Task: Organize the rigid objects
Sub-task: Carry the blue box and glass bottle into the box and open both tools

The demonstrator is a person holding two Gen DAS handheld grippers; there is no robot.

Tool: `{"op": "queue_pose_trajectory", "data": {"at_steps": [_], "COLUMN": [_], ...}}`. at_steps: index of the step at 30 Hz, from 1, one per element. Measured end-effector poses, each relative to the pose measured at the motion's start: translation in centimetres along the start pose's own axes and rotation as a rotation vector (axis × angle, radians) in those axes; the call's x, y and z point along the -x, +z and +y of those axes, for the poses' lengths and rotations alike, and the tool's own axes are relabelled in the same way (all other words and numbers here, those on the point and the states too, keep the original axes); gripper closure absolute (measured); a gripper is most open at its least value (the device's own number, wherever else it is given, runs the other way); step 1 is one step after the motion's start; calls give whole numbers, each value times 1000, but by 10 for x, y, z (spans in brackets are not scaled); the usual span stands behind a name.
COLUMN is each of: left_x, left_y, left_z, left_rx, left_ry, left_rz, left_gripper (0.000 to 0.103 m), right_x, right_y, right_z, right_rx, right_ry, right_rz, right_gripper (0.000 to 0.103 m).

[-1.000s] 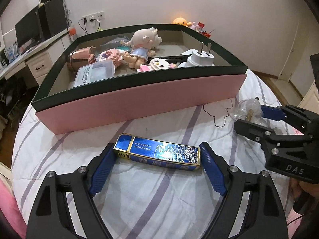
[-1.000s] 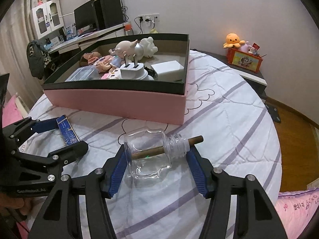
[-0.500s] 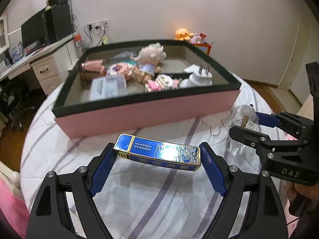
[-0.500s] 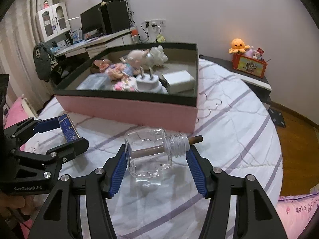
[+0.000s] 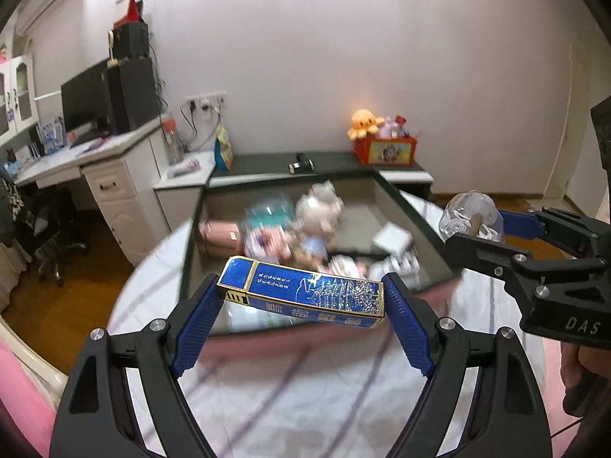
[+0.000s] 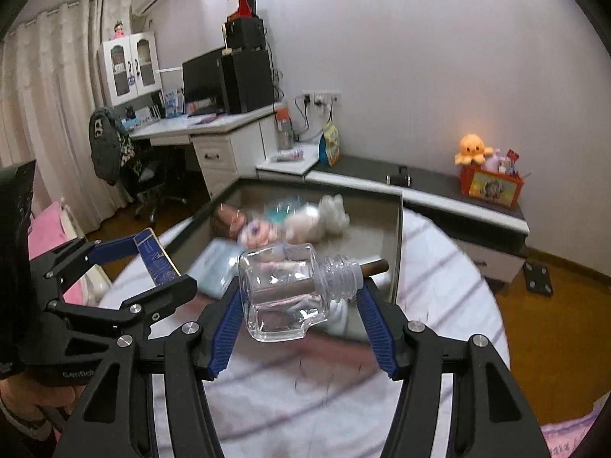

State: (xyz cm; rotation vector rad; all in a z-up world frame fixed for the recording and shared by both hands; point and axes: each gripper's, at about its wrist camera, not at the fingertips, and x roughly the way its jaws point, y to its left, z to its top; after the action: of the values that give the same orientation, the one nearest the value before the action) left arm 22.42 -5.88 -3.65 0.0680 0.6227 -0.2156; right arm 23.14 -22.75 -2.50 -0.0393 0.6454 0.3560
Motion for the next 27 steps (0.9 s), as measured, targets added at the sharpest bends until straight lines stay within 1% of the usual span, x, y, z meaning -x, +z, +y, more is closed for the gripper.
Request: {"op": "queue_pose_trajectory", "data": {"at_steps": [4,8,14,21,22,24,25,26,27], "left_x": [-9,-29,-67,-107,-111,-116,-117,-116,-114], "left_y": [22,40,52,46,45,43,43,42,42], "left_z": [12,24,32,32,32,33,34,35,36], "left_rx": [17,29,38,49,50,55,58,62,65], "left_ry": [24,47,55,55,55,57,64,71,77], "left_rz": [-35,-45,-22,29,39,55,58,57,53], "left_gripper": [18,18,18,18,18,17,12,4,1], "right_x": [-20,-51,-93,-124,-126,-127,-126,-124,-123], "right_y": [25,38,38,29,27,25,25,24,23], "right_z": [-7,-16,-33,-48,-49,-53,-53,-54,-54], "right_rx": [6,-2,-30,-52,-56,-71,-78,-83,-88], "right_ry": [-18,-28,-32,-52,-52,-47,-47,-47,-46], "right_rz": [-4,25,81,137,145,148,143,140,140], "right_gripper": [43,43,43,42,41,23,18,18,18]}}
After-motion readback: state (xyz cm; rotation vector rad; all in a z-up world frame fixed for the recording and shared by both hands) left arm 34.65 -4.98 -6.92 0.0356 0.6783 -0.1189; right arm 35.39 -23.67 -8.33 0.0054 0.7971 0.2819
